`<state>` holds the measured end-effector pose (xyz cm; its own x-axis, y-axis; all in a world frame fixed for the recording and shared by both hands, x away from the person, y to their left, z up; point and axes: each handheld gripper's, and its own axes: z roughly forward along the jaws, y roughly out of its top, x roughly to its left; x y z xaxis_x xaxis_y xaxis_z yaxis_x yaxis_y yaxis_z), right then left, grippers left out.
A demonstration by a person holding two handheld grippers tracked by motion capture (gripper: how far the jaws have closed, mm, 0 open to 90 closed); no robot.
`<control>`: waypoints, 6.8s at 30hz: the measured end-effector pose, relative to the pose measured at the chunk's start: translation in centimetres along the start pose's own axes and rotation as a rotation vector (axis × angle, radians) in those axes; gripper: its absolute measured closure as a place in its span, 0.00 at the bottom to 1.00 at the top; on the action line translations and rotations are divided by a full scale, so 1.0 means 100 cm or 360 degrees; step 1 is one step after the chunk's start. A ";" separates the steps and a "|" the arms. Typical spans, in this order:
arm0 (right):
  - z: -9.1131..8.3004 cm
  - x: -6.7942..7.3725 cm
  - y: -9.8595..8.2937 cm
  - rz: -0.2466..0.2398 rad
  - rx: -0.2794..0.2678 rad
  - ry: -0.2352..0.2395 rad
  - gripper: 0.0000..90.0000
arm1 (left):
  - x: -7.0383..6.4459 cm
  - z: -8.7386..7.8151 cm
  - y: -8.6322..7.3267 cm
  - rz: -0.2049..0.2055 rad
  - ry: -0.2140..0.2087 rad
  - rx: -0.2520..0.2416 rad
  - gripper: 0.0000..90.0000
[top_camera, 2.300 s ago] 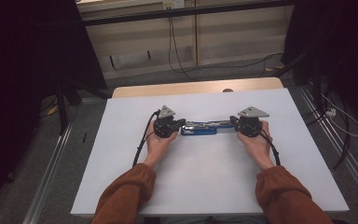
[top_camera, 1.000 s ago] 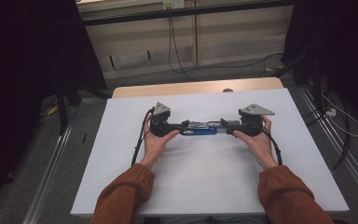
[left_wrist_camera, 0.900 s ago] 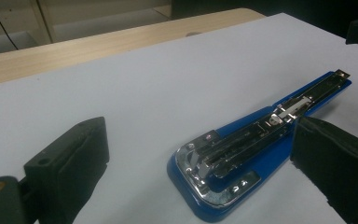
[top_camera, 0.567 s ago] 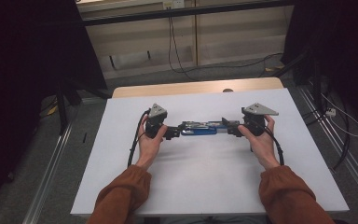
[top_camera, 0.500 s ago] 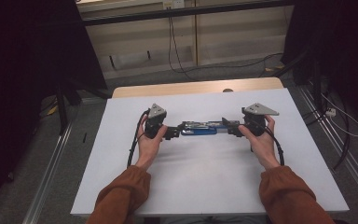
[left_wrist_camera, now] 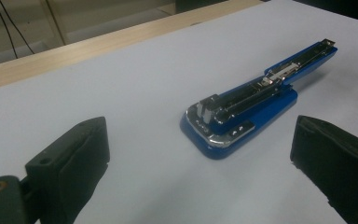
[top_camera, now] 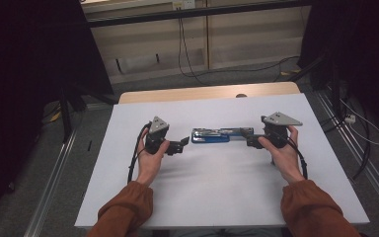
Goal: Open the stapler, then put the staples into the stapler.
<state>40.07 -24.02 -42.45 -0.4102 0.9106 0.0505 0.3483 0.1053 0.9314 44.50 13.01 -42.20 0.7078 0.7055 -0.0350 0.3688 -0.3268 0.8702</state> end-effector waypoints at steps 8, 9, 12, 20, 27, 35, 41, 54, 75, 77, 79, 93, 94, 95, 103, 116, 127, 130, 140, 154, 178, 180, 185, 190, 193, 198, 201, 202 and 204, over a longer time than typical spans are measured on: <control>-0.020 -0.005 -0.009 -0.0019 -0.0006 -0.0026 0.08 | -0.008 -0.015 -0.007 0.0009 -0.0028 -0.0022 0.05; -0.023 -0.006 -0.011 -0.0022 0.0000 -0.0031 0.08 | -0.009 -0.017 -0.009 0.0012 -0.0026 -0.0026 0.05; -0.031 -0.007 -0.014 -0.0017 -0.0008 -0.0042 0.08 | -0.010 -0.023 -0.014 -0.0021 -0.0039 -0.0014 0.05; -0.047 -0.011 -0.022 -0.0002 0.0011 -0.0028 0.09 | -0.009 -0.041 -0.022 -0.0069 -0.0013 -0.0062 0.05; -0.058 -0.012 -0.027 0.0010 0.0020 -0.0041 0.09 | -0.012 -0.060 -0.031 -0.0063 0.0058 -0.0125 0.04; -0.069 -0.011 -0.033 -0.0015 0.0034 -0.0076 0.10 | -0.011 -0.078 -0.042 -0.0090 0.0121 -0.0200 0.03; -0.078 -0.008 -0.037 -0.0044 0.0046 -0.0068 0.09 | -0.010 -0.092 -0.048 -0.0122 0.0161 -0.0247 0.03; -0.080 -0.009 -0.036 0.0009 0.0177 0.0068 0.08 | -0.024 -0.109 -0.055 -0.0051 0.0122 -0.0221 0.03; -0.065 -0.026 -0.016 0.0047 0.0480 0.0287 0.06 | -0.037 -0.135 -0.067 -0.0101 0.0143 -0.0248 0.03; -0.064 -0.028 -0.015 0.0044 0.0511 0.0307 0.07 | -0.036 -0.134 -0.067 -0.0110 0.0146 -0.0251 0.03; -0.063 -0.029 -0.014 0.0032 0.0533 0.0320 0.10 | -0.034 -0.133 -0.067 -0.0127 0.0154 -0.0238 0.03; -0.039 -0.037 -0.006 -0.0087 0.0681 0.0358 0.21 | -0.033 -0.130 -0.066 -0.0102 0.0152 -0.0245 0.03; -0.040 -0.037 -0.005 -0.0074 0.0689 0.0371 0.24 | -0.035 -0.130 -0.066 -0.0096 0.0150 -0.0245 0.03; -0.041 -0.038 -0.005 -0.0097 0.0695 0.0361 0.28 | -0.035 -0.129 -0.066 -0.0094 0.0139 -0.0239 0.03; -0.048 -0.045 -0.007 -0.0141 0.0841 0.0333 0.43 | -0.034 -0.128 -0.068 -0.0119 0.0129 -0.0197 0.03; -0.049 -0.043 -0.010 -0.0201 0.1052 0.0384 0.61 | -0.030 -0.127 -0.069 -0.0172 0.0130 -0.0211 0.03; -0.049 -0.044 -0.018 -0.0229 0.1164 0.0420 0.72 | -0.030 -0.126 -0.070 -0.0175 0.0116 -0.0187 0.03; -0.047 -0.043 -0.020 -0.0255 0.1179 0.0422 0.74 | -0.031 -0.125 -0.070 -0.0167 0.0114 -0.0179 0.03; -0.047 -0.041 -0.022 -0.0285 0.1187 0.0417 0.82 | -0.031 -0.125 -0.070 -0.0164 0.0106 -0.0176 0.03; -0.047 -0.041 -0.023 -0.0296 0.1180 0.0399 0.88 | -0.030 -0.125 -0.070 -0.0166 0.0111 -0.0176 0.03; -0.054 -0.048 -0.016 -0.0151 0.0956 0.0406 0.88 | -0.030 -0.125 -0.070 -0.0172 0.0105 -0.0169 0.03; -0.054 -0.047 -0.014 -0.0134 0.0923 0.0434 0.88 | -0.030 -0.124 -0.070 -0.0170 0.0103 -0.0167 0.03; -0.052 -0.040 -0.010 -0.0169 0.0866 0.0459 0.88 | -0.030 -0.125 -0.070 -0.0178 0.0102 -0.0169 0.03; -0.052 -0.037 -0.006 -0.0171 0.0825 0.0488 0.88 | -0.028 -0.125 -0.070 -0.0178 0.0109 -0.0171 0.03; -0.051 -0.036 -0.005 -0.0178 0.0788 0.0499 0.88 | -0.028 -0.124 -0.070 -0.0173 0.0111 -0.0169 0.03; -0.048 -0.031 0.000 -0.0260 0.0735 0.0527 0.88 | -0.029 -0.124 -0.070 -0.0169 0.0111 -0.0169 0.03; -0.046 -0.027 0.004 -0.0272 0.0730 0.0538 0.88 | -0.028 -0.124 -0.070 -0.0167 0.0119 -0.0168 0.03; -0.045 -0.025 0.004 -0.0270 0.0728 0.0545 0.88 | -0.028 -0.124 -0.070 -0.0167 0.0120 -0.0166 0.03; -0.042 -0.023 0.005 -0.0279 0.0727 0.0559 0.88 | -0.028 -0.125 -0.070 -0.0167 0.0121 -0.0170 0.03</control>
<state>37.64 -27.75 -40.63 -0.7211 0.6857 0.0989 0.5453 0.4738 0.6915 32.46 21.17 -42.06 0.6197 0.7791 -0.0947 0.3691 -0.1828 0.9112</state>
